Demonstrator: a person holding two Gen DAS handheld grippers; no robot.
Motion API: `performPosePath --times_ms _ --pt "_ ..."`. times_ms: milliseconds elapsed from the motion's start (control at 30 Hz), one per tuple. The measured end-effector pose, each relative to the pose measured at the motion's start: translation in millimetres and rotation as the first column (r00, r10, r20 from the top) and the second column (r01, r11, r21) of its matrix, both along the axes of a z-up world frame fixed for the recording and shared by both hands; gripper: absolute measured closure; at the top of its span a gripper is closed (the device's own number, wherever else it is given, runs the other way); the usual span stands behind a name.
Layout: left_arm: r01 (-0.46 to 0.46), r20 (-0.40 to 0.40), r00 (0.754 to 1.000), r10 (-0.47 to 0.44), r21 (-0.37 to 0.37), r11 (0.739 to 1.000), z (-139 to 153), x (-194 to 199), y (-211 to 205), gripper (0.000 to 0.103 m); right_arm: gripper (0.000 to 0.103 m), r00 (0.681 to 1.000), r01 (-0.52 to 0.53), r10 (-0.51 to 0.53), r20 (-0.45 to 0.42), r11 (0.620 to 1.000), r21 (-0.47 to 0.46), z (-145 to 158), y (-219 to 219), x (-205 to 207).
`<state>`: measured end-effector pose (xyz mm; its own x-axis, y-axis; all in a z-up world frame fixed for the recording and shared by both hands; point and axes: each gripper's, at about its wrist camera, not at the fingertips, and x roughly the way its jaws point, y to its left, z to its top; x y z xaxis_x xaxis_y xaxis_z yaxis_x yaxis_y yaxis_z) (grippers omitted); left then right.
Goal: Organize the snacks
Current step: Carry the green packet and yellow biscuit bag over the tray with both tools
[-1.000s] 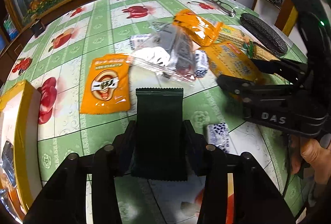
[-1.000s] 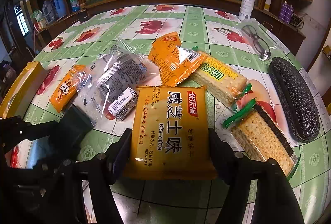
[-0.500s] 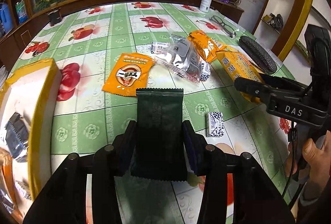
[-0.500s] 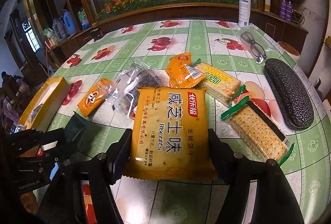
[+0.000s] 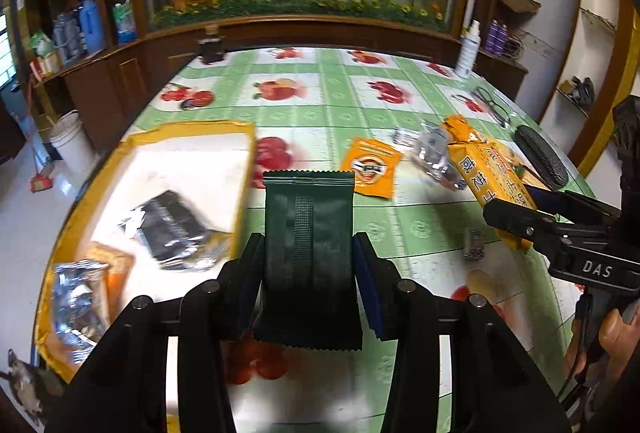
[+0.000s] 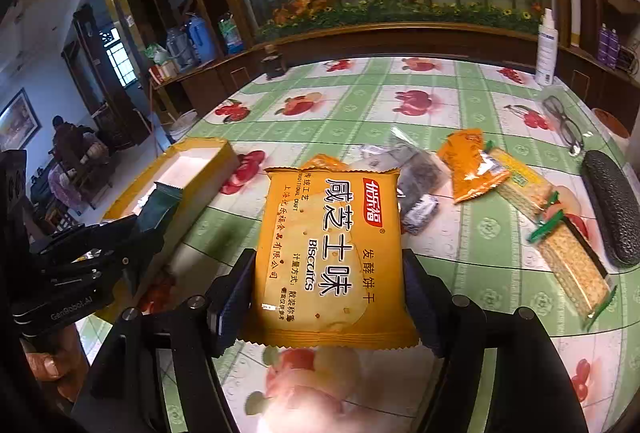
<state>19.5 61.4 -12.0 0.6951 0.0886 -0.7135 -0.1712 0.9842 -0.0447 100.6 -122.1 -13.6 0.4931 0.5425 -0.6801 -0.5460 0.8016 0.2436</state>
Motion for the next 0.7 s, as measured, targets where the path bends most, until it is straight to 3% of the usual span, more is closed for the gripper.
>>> performPosePath --times_ms 367,700 --pt "-0.169 0.021 0.985 0.169 0.000 0.986 1 -38 61 0.061 0.032 0.982 -0.191 0.191 0.002 0.981 0.033 10 79 -26" --pt "-0.257 0.031 0.966 0.257 -0.012 0.966 -4 -54 96 0.061 0.032 0.952 -0.305 0.304 0.017 0.952 0.020 15 137 -36"
